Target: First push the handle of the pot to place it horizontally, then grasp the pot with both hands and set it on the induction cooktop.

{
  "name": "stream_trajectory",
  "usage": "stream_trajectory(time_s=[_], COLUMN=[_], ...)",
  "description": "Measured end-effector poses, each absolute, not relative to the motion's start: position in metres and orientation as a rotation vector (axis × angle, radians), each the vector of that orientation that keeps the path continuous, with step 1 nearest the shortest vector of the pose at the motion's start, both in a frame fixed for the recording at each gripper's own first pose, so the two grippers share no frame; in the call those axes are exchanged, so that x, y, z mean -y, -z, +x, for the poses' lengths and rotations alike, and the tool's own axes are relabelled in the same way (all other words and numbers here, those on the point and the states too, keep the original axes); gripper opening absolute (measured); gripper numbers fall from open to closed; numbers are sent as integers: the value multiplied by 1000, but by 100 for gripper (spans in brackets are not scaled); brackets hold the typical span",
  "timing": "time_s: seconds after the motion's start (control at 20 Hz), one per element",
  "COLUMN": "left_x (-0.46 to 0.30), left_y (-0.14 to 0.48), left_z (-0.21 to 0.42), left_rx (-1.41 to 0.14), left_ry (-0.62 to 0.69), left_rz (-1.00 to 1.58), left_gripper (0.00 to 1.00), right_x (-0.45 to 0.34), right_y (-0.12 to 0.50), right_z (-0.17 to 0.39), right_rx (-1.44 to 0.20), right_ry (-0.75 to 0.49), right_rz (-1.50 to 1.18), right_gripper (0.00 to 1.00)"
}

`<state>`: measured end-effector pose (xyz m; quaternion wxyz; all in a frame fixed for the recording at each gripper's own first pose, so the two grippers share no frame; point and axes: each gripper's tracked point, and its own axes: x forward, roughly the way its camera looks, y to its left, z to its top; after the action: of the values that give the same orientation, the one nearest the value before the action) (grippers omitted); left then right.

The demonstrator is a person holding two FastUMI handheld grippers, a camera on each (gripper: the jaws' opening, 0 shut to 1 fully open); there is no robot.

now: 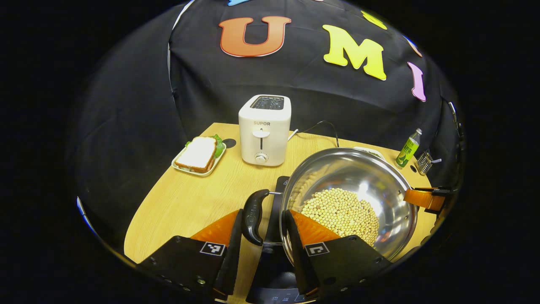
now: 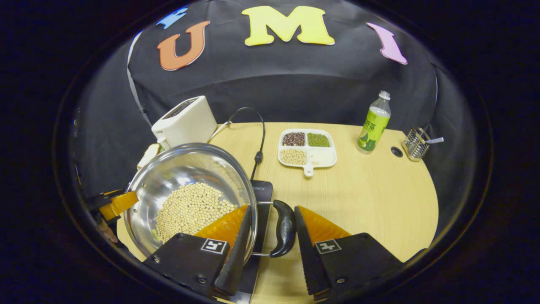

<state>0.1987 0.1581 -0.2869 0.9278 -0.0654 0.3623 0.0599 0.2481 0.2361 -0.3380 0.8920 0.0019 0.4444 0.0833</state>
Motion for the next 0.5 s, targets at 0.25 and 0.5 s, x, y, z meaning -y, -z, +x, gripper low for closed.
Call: stream_trajectory(time_s=[0.25, 0.5], left_x=[-161, -166], left_y=[289, 284], left_z=[199, 199], left_rx=[-721, -680], left_ry=[-93, -103], left_rz=[-170, -157], left_gripper=[55, 59], right_x=[-235, -235], right_y=[335, 334], right_z=[242, 242], right_rx=[-911, -889], right_ry=[-150, -156], right_rz=[-1, 45], right_gripper=[61, 64])
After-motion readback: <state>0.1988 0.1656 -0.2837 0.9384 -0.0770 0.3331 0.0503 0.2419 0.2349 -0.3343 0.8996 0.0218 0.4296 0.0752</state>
